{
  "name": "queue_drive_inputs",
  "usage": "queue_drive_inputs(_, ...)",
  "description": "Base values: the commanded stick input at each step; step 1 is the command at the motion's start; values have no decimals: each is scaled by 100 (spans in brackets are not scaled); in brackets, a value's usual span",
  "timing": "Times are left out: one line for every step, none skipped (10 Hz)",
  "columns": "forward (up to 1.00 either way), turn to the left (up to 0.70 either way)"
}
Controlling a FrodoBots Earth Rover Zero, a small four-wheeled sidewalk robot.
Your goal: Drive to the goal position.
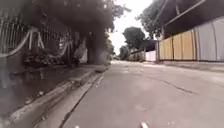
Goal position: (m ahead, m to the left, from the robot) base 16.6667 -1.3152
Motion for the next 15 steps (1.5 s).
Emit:
queue_drive_inputs(6,0)
queue_drive_inputs(6,0)
queue_drive_inputs(6,0)
queue_drive_inputs(6,0)
queue_drive_inputs(6,0)
queue_drive_inputs(5,0)
queue_drive_inputs(5,0)
queue_drive_inputs(5,0)
queue_drive_inputs(5,0)
queue_drive_inputs(6,0)
queue_drive_inputs(6,0)
queue_drive_inputs(5,0)
queue_drive_inputs(5,0)
queue_drive_inputs(6,0)
queue_drive_inputs(5,0)
